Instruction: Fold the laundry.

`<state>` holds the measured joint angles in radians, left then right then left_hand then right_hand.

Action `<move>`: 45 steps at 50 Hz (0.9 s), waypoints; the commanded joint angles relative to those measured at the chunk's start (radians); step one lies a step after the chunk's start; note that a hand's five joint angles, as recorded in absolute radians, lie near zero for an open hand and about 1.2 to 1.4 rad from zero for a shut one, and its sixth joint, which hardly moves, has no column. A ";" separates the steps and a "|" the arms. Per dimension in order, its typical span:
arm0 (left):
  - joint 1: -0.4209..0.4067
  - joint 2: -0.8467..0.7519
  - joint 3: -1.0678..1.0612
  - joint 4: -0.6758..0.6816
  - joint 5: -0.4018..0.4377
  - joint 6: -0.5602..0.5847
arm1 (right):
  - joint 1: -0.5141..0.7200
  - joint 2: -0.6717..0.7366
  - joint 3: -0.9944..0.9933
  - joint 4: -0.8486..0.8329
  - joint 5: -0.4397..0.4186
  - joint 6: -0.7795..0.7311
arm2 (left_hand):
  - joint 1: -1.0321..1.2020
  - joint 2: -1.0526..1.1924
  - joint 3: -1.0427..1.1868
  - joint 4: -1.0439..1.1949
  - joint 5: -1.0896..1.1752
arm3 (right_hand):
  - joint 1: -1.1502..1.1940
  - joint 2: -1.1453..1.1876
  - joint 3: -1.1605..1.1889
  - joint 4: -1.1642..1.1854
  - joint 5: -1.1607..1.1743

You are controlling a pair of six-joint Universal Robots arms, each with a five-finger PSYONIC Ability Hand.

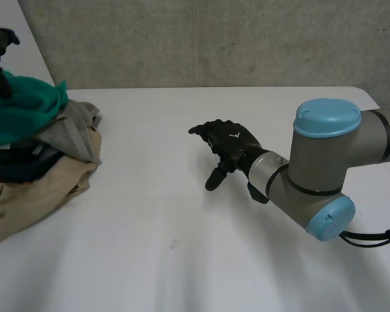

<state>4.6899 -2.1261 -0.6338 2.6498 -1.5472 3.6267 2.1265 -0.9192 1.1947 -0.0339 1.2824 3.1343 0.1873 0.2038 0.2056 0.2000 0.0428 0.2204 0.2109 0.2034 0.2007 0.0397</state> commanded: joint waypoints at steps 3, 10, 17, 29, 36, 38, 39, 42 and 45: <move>0.084 -0.061 -0.029 -0.039 0.108 -0.099 | 0.010 0.008 0.005 0.000 0.000 -0.022 | -0.013 -0.029 -0.031 -0.025 -0.043 | -0.034 -0.025 -0.017 -0.014 -0.028; 0.105 -0.080 -0.086 0.050 0.107 -0.095 | 0.009 0.008 0.006 0.002 -0.003 -0.028 | -0.013 -0.029 -0.031 -0.025 -0.043 | -0.034 -0.025 -0.017 -0.014 -0.028; 0.113 -0.106 -0.136 0.214 0.085 -0.069 | 0.009 0.011 0.011 0.002 -0.005 -0.039 | -0.013 -0.029 -0.031 -0.025 -0.043 | -0.034 -0.025 -0.017 -0.014 -0.028; 0.111 -0.146 -0.121 0.242 0.075 -0.010 | 0.006 0.022 0.013 0.002 0.000 -0.089 | 1.208 1.192 1.190 1.196 1.178 | -0.034 -0.025 -0.017 -0.014 -0.028; 0.107 -0.124 -0.098 0.246 0.067 0.003 | -0.010 0.002 0.008 0.002 -0.002 -0.092 | 1.209 1.192 1.191 1.196 1.179 | -0.034 -0.025 -0.017 -0.014 -0.028; 0.096 -0.075 -0.078 0.254 0.070 -0.005 | -0.019 -0.010 0.005 0.002 0.000 -0.092 | 1.209 1.192 1.191 1.196 1.179 | -0.040 -0.030 -0.023 -0.020 -0.034; 0.090 -0.055 -0.072 0.259 0.070 -0.010 | -0.023 -0.016 0.003 0.002 0.000 -0.092 | 1.209 1.192 1.191 1.196 1.179 | -0.046 -0.036 -0.029 -0.026 -0.040; 0.046 0.035 -0.052 0.301 0.073 -0.048 | -0.049 -0.044 -0.009 0.002 0.006 -0.092 | 1.209 1.192 1.191 1.196 1.179 | -0.046 -0.036 -0.029 -0.026 -0.040; -0.013 0.124 -0.046 0.352 0.070 -0.104 | -0.094 -0.085 -0.024 0.002 0.021 -0.088 | 1.209 1.192 1.191 1.196 1.179 | -0.046 -0.036 -0.029 -0.026 -0.040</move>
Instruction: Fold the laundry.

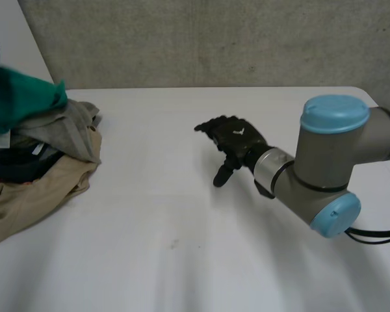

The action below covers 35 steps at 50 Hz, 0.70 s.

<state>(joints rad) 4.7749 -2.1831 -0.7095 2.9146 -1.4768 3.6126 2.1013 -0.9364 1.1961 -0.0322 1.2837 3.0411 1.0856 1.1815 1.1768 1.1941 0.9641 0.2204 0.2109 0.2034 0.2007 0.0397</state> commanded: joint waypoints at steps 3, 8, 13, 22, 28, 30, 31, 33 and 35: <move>-0.150 0.238 0.027 0.126 0.004 -0.136 | -0.110 -0.108 -0.030 -0.003 0.035 0.005 | 0.311 0.215 0.219 0.202 0.258 | -0.046 -0.036 -0.029 -0.026 -0.040; -0.306 0.321 0.007 0.181 -0.008 -0.242 | -0.210 -0.208 -0.038 -0.029 0.055 0.024 | 0.311 0.215 0.219 0.202 0.258 | -0.046 -0.036 -0.029 -0.026 -0.040; -0.427 0.355 -0.089 0.186 -0.039 -0.340 | -0.277 -0.274 -0.044 -0.043 0.045 0.050 | 0.311 0.215 0.219 0.202 0.258 | -0.046 -0.036 -0.029 -0.026 -0.040; -0.610 0.286 -0.373 0.274 -0.048 -0.547 | -0.356 -0.297 -0.072 -0.015 -0.015 0.067 | 0.311 0.215 0.219 0.202 0.258 | -0.046 -0.036 -0.029 -0.026 -0.040; -0.737 0.126 -0.504 0.367 0.033 -0.733 | -0.356 -0.237 -0.104 0.029 -0.024 0.053 | 0.311 0.215 0.219 0.202 0.258 | -0.046 -0.036 -0.029 -0.026 -0.040; -0.792 0.054 -0.502 0.380 0.079 -0.752 | -0.351 -0.210 -0.115 0.049 -0.023 0.035 | 0.096 0.000 0.005 -0.013 0.043 | -0.046 -0.036 -0.029 -0.026 -0.040; -0.806 0.034 -0.498 0.379 0.091 -0.750 | -0.349 -0.200 -0.116 0.055 -0.020 0.025 | -0.121 -0.217 -0.213 -0.230 -0.174 | -0.046 -0.036 -0.029 -0.026 -0.040; -0.828 0.003 -0.489 0.376 0.107 -0.738 | -0.343 -0.185 -0.121 0.069 -0.018 0.001 | -0.570 -0.666 -0.661 -0.679 -0.623 | -0.046 -0.036 -0.029 -0.026 -0.040; -0.822 0.003 -0.473 0.365 0.102 -0.715 | -0.334 -0.165 -0.127 0.086 -0.017 -0.036 | -0.911 -1.007 -1.002 -1.020 -0.964 | -0.046 -0.036 -0.029 -0.026 -0.040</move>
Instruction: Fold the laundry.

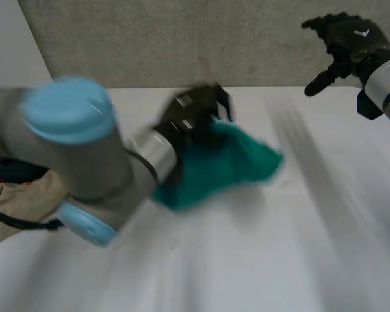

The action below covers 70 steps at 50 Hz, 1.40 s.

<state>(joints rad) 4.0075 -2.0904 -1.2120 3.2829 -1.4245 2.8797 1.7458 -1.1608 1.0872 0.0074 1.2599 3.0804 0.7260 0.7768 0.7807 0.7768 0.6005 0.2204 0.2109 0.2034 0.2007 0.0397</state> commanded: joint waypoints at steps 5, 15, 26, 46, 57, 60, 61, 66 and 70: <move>0.036 0.007 0.046 -0.045 -0.007 0.059 | 0.047 0.069 -0.018 0.066 0.018 -0.150 | -0.551 -0.602 -0.606 -0.602 -0.601 | -0.046 -0.036 -0.029 -0.026 -0.040; 0.268 0.191 -0.061 -0.160 -0.007 0.294 | 0.110 0.020 -0.009 0.265 0.007 -0.302 | -0.551 -0.602 -0.606 -0.602 -0.601 | -0.046 -0.036 -0.029 -0.026 -0.040; 0.495 0.098 -0.162 -0.295 0.143 0.644 | 0.279 -0.026 0.259 0.406 0.013 -0.611 | -0.551 -0.602 -0.606 -0.602 -0.601 | 0.235 0.245 0.252 0.255 0.242; 0.515 -0.174 -0.092 -0.146 0.044 0.705 | 0.351 0.061 0.545 -0.095 0.070 -0.572 | 0.027 -0.024 -0.028 -0.024 -0.022 | 0.268 0.278 0.285 0.288 0.274; 0.455 -0.177 -0.020 -0.003 0.018 0.705 | 0.322 0.167 0.368 -0.118 0.104 -0.566 | 0.670 0.619 0.616 0.620 0.621 | 1.176 1.185 1.193 1.196 1.182; 0.433 -0.172 0.076 0.036 -0.004 0.705 | 0.287 0.141 0.233 -0.127 0.148 -0.534 | 0.670 0.619 0.616 0.620 0.621 | 1.176 1.185 1.193 1.196 1.182; 0.432 -0.171 0.107 0.049 -0.011 0.704 | 0.276 0.133 0.193 -0.136 0.157 -0.522 | 0.670 0.619 0.616 0.620 0.621 | 1.176 1.185 1.193 1.196 1.182; 0.436 -0.126 0.302 0.164 -0.071 0.662 | 0.198 0.086 -0.031 -0.274 0.207 -0.431 | 0.670 0.619 0.616 0.620 0.621 | 1.176 1.185 1.193 1.196 1.182; 0.450 -0.080 0.420 0.314 -0.119 0.538 | 0.133 0.049 -0.107 -0.490 0.228 -0.359 | 0.670 0.619 0.616 0.620 0.621 | 1.176 1.185 1.193 1.196 1.182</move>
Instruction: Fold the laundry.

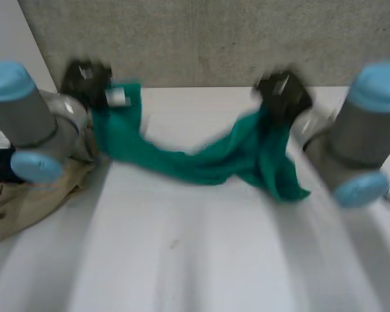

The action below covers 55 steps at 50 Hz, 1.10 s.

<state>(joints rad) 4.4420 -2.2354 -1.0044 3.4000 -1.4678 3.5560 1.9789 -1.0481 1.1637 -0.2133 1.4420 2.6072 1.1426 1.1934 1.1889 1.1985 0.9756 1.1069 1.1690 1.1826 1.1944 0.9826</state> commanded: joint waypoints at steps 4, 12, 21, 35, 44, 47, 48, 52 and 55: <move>0.033 0.100 0.247 0.262 -0.091 -0.281 | -0.147 -0.078 -0.187 -0.452 0.031 0.177 | 0.254 0.203 0.207 0.198 0.246 | 0.289 0.227 0.214 0.202 0.239; 0.034 0.151 0.049 0.183 0.020 -0.443 | -0.170 -0.044 -0.089 -0.295 -0.127 0.209 | 0.254 0.203 0.207 0.198 0.246 | 0.289 0.227 0.214 0.202 0.239; 0.048 0.137 -0.403 0.226 0.003 -0.382 | -0.215 0.037 0.131 -0.112 -0.184 0.145 | 0.254 0.203 0.207 0.198 0.246 | 0.289 0.227 0.214 0.202 0.239; 0.011 0.134 -0.668 0.159 0.018 -0.092 | -0.230 0.077 0.295 0.183 -0.239 -0.111 | -0.068 -0.119 -0.114 -0.124 -0.076 | 0.289 0.227 0.214 0.202 0.239; -0.026 0.240 -0.681 -0.005 -0.019 -0.077 | -0.221 -0.024 0.337 0.190 -0.203 -0.124 | -0.665 -0.716 -0.711 -0.721 -0.672 | -0.662 -0.724 -0.738 -0.750 -0.712; -0.036 0.258 -0.686 -0.024 -0.023 -0.077 | -0.219 -0.053 0.334 0.210 -0.201 -0.131 | -0.706 -0.757 -0.752 -0.762 -0.714 | -0.662 -0.724 -0.738 -0.750 -0.712; -0.047 0.269 -0.691 -0.034 -0.028 -0.078 | -0.218 -0.071 0.326 0.235 -0.201 -0.137 | -0.709 -0.760 -0.755 -0.765 -0.716 | -0.662 -0.724 -0.738 -0.750 -0.712; -0.091 0.277 -0.685 -0.050 -0.042 -0.077 | -0.203 -0.104 0.283 0.311 -0.198 -0.136 | -0.738 -0.789 -0.784 -0.794 -0.746 | -0.662 -0.724 -0.738 -0.750 -0.712; -0.125 0.266 -0.674 -0.045 -0.055 -0.075 | -0.187 -0.108 0.251 0.368 -0.190 -0.136 | -0.741 -0.792 -0.788 -0.797 -0.749 | -0.656 -0.718 -0.732 -0.744 -0.707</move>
<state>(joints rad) 4.3774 -1.9630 -1.6908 3.3563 -1.5030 3.4798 1.7676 -1.1315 1.4735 0.0496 1.2441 2.4718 0.4127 0.3961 0.3966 0.3877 0.2084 0.4390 0.4357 0.4385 0.4260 0.2303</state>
